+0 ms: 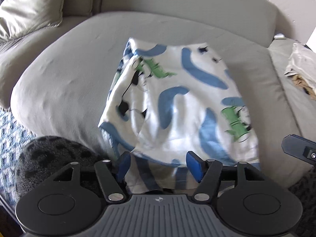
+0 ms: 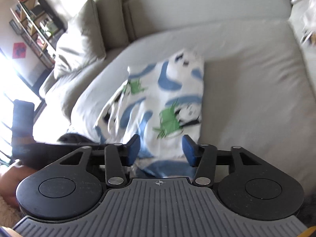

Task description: Fold clothes

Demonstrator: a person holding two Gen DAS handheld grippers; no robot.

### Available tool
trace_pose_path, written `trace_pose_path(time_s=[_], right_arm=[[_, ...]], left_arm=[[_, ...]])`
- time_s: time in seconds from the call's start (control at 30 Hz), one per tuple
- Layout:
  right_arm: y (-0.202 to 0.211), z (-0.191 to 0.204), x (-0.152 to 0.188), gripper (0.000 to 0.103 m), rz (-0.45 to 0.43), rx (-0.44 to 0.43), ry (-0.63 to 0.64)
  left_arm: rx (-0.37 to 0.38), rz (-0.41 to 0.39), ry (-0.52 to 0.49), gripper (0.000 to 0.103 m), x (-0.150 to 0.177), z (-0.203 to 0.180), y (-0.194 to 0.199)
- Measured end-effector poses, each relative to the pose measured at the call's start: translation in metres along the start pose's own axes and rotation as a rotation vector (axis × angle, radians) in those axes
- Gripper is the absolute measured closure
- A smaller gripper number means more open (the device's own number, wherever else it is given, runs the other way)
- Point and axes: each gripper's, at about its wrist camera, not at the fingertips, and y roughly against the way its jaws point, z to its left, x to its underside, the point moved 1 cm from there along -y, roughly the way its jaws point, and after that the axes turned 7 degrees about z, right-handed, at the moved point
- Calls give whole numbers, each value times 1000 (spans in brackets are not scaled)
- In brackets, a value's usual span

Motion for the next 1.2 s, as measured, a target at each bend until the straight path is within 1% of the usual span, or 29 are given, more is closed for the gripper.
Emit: trace_pose_path(time_s=[0.07,0.13,0.17,0.2,0.33,0.5,0.67,0.73,0.8,0.93,0.97,1.03,1.2], right_arm=[[8,-1,-3,41,-22,-11,-31],[9,-3,-9,41,-22,-35,-64],[9,-3,-9,41,-20,-44,-74],[10,-3,-10,41,-18,-52,-85],[7,-6,-8,40,-2,-62,-112],[2,-9,-6,40,16,-70,-145],[-1,-15,-8,40,11,-72,-177],[-3,-16,-10,40,12,-70,-179],[-5,-17,-14,40,13,-65,-180],[-11,-17,-27,40,15,-55,-172],[-13,-17,-31,39,16,-52,-168],[-20,-18,-37,28,22,-54,-170],[-38,-21,-52,27,40,-64,-182]], left_arm=[[-1,-23,-11,37,-1,-4,8],[-10,-50,-21,35,-3,-7,16],[-16,-53,-21,32,-4,-8,15],[-23,-56,-21,31,-5,-8,15],[-50,-62,-12,31,-8,-8,13],[-23,-102,13,31,-10,-1,17],[-82,-108,-31,31,-22,-7,17],[-126,-123,-65,26,-25,-13,19],[-172,-138,-88,24,-27,-17,22],[-209,-145,-84,22,-34,-11,22],[-216,-143,-81,22,-37,-8,21],[-230,-141,-74,21,-42,-2,19],[-263,-134,-57,17,-56,12,15]])
